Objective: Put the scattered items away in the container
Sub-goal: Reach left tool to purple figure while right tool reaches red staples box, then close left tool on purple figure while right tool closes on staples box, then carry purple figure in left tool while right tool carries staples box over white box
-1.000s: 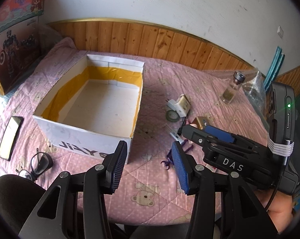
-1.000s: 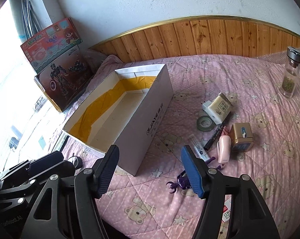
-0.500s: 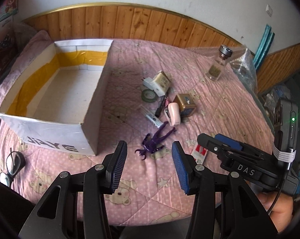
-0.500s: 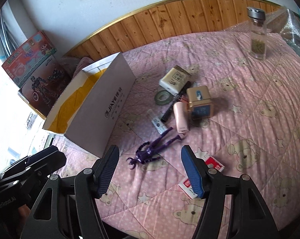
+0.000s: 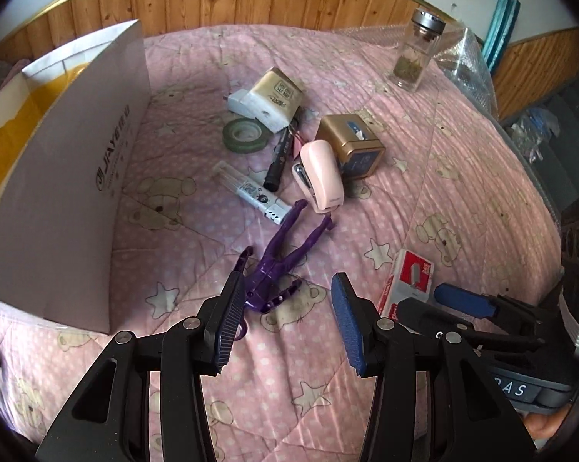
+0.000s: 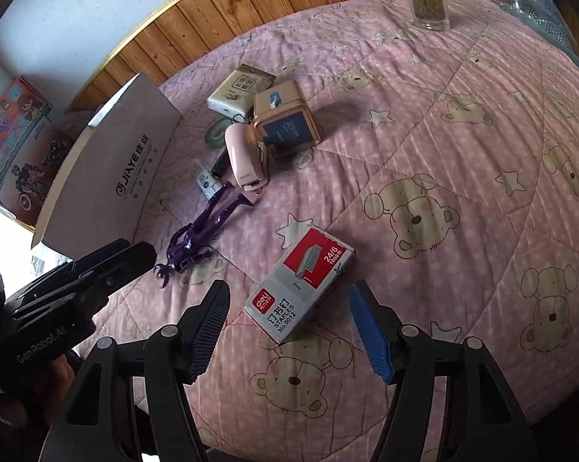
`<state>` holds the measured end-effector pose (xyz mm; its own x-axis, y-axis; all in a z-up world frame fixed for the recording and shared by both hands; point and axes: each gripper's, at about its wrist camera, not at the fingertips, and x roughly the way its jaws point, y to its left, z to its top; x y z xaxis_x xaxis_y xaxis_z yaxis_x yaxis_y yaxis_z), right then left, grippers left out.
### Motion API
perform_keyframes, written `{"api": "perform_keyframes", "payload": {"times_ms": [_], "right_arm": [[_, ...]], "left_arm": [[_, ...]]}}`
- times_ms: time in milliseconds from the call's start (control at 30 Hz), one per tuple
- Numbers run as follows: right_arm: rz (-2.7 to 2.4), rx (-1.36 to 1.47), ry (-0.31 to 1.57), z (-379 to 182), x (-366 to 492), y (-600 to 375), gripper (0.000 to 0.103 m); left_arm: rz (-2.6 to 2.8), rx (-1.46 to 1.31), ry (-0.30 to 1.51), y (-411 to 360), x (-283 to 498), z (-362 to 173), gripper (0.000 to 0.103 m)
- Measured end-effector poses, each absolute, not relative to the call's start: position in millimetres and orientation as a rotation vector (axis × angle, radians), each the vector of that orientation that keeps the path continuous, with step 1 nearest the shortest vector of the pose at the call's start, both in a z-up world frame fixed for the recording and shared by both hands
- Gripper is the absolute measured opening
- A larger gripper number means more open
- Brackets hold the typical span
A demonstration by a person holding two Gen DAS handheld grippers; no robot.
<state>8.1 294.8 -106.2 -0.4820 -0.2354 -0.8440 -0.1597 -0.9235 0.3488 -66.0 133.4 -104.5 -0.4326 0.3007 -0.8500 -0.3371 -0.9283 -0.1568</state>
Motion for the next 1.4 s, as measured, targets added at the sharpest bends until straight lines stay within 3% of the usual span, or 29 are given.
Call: {"api": "perform_keyframes", "payload": {"times_ms": [333,433,467,800,1400], "right_arm": [[-2.657,1.571,-0.415,-116,-16,282,0.067],[-2.679,1.566,-0.339,-115,-17,278,0.061],[-2.685,1.564,-0.323,-115,-18,277,0.052],[-2.683,1.524,-0.326,-115,-25,276,0.044],[-2.732,1.324,-0.322,-65,-1,264,0.043]], "left_arm": [[2.419,-1.409,0.019,134,-88,-133,0.052],[2.416,-1.394,0.011,134,-89,-133,0.048],[2.407,-1.391,0.006,134,-90,-132,0.034],[2.406,-1.371,-0.022,132,-91,-126,0.032],[2.47,-1.184,-0.237,96,-73,-59,0.032]]}}
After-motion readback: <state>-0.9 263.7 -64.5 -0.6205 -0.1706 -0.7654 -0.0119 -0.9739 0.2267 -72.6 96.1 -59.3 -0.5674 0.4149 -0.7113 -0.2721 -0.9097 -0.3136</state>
